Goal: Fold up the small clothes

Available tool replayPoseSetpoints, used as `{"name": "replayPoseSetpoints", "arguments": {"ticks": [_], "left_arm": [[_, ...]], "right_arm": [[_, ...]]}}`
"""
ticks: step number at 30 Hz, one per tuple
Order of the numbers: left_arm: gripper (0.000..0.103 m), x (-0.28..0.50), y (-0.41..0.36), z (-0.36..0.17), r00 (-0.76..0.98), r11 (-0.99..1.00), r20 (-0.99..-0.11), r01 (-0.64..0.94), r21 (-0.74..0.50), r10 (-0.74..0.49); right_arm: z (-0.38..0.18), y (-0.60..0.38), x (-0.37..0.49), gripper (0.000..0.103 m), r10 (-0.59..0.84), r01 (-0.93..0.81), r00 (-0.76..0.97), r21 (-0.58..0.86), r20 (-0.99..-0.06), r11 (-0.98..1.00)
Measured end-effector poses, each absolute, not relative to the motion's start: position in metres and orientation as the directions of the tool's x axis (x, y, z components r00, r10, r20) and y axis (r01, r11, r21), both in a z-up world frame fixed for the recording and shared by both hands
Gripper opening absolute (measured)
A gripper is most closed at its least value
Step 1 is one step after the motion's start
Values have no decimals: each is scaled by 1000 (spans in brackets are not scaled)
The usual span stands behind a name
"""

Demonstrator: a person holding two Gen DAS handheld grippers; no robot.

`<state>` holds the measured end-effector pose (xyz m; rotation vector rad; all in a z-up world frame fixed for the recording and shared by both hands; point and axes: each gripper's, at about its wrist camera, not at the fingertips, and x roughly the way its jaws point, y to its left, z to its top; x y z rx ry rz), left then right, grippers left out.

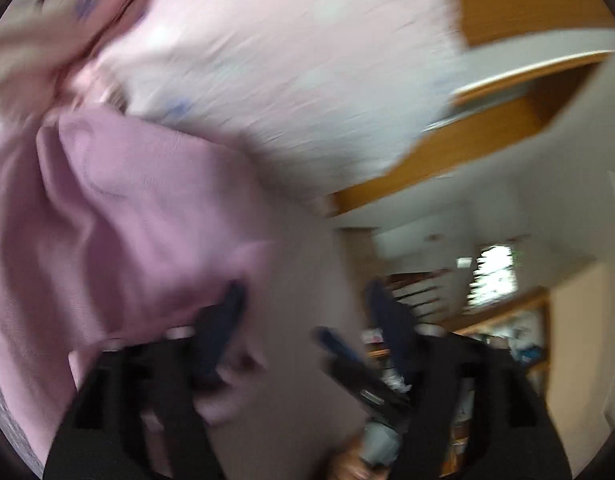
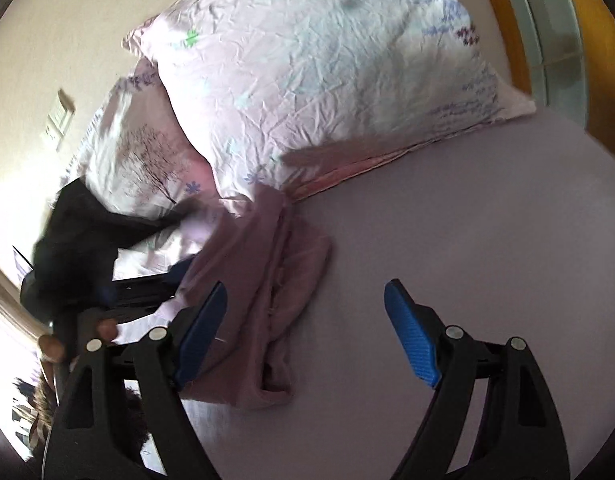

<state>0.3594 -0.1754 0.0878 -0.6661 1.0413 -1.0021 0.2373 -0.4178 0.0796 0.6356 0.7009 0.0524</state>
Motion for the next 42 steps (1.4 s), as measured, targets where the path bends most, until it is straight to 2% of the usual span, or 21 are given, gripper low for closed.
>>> {"name": "replayPoseSetpoints", "arguments": {"ticks": [2, 4, 8, 11, 15, 17, 19, 21, 25, 27, 28, 30, 31, 32, 37, 39, 41, 42], "left_arm": [[76, 348, -152, 108, 208, 430, -377, 400, -809, -903], [76, 334, -116, 120, 275, 506, -426, 416, -755, -862], [76, 316, -73, 118, 361, 607, -490, 423, -672, -794], [76, 301, -64, 110, 347, 617, -510, 449, -647, -787], [76, 287, -78, 96, 318, 620, -538, 499, -605, -781], [76, 280, -88, 90, 317, 624, -548, 525, -578, -774], [76, 276, -99, 86, 307, 621, -557, 548, -560, -772], [76, 274, -104, 81, 307, 626, -563, 547, -556, -768], [76, 271, -90, 80, 357, 676, -586, 522, -521, -727], [76, 271, -78, 79, 382, 698, -592, 499, -514, -709], [76, 272, -75, 78, 380, 698, -594, 494, -518, -709], [76, 274, -69, 75, 375, 697, -593, 476, -536, -712], [76, 273, -67, 74, 370, 693, -591, 472, -544, -716], [76, 273, -66, 72, 362, 689, -591, 468, -554, -721], [76, 268, -57, 70, 359, 692, -599, 476, -542, -716], [76, 268, -55, 71, 356, 688, -597, 485, -540, -719], [76, 269, -55, 73, 358, 685, -592, 489, -540, -722], [76, 269, -57, 74, 362, 683, -586, 488, -544, -725]], "right_arm": [[81, -415, 245, 68, 291, 143, 761, 586, -580, 797], [87, -407, 250, 62, 319, 107, 757, 589, -571, 801], [107, -364, 257, 60, 278, 3, 762, 433, -585, 902], [114, -348, 260, 60, 245, -11, 765, 368, -596, 930], [109, -352, 256, 55, 260, 4, 756, 401, -601, 916], [110, -348, 251, 49, 265, -13, 762, 394, -591, 919], [115, -343, 242, 49, 278, -58, 796, 389, -538, 919], [120, -340, 239, 49, 237, -43, 813, 351, -532, 935], [118, -343, 233, 50, 210, -19, 797, 323, -567, 946], [113, -343, 235, 55, 170, 6, 784, 282, -597, 959], [106, -345, 241, 56, 194, 9, 762, 309, -618, 951], [92, -348, 249, 48, 285, -22, 729, 396, -622, 918], [88, -347, 249, 17, 302, -32, 719, 405, -626, 914], [83, -346, 250, 4, 306, -28, 699, 402, -646, 915], [60, -351, 222, 4, 306, 24, 627, 411, -716, 912], [52, -357, 213, 9, 276, 76, 589, 392, -759, 917], [60, -366, 207, 27, 262, 108, 620, 411, -740, 905], [69, -371, 204, 32, 259, 111, 656, 431, -709, 896]]}}
